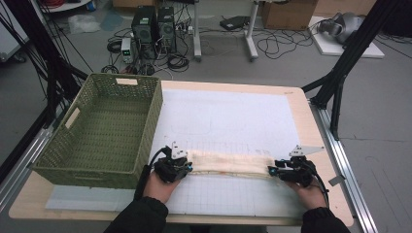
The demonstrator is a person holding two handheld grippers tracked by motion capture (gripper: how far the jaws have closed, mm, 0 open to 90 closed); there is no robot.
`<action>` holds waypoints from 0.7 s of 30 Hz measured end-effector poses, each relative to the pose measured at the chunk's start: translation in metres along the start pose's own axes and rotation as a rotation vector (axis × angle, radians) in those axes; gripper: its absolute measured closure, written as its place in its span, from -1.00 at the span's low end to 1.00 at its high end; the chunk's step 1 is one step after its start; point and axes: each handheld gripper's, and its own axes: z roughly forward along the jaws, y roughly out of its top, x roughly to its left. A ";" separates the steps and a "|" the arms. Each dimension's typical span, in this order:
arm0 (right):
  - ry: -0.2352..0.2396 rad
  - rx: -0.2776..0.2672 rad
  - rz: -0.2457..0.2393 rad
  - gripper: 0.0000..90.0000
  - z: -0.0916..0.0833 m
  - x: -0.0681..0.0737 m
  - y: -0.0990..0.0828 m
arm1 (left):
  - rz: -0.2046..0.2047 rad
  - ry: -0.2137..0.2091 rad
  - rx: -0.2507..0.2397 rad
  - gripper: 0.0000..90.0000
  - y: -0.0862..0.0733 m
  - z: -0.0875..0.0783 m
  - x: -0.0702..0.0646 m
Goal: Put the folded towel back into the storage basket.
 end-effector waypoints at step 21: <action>0.033 -0.024 -0.040 0.37 0.008 0.003 0.019 | -0.036 0.121 -0.036 0.67 -0.012 -0.027 -0.007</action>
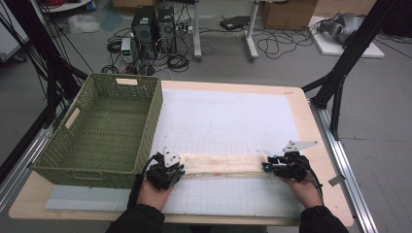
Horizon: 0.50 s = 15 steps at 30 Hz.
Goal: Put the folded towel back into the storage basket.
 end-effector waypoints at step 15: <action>-0.024 0.029 -0.087 0.59 -0.008 0.014 -0.003 | -0.003 -0.023 -0.057 0.35 0.016 -0.009 0.001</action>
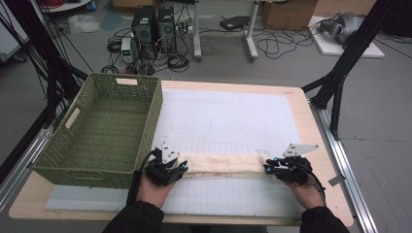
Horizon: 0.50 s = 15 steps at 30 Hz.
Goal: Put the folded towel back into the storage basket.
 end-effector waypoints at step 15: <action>-0.024 -0.060 0.043 0.41 -0.009 -0.003 -0.006 | 0.172 -0.240 -0.017 0.18 0.045 0.034 -0.022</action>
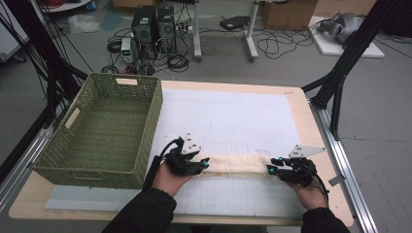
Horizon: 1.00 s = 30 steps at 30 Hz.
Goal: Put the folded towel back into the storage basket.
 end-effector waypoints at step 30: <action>0.036 0.059 0.008 0.68 0.007 -0.004 -0.005 | 0.203 -0.278 0.240 -0.05 0.048 0.094 -0.023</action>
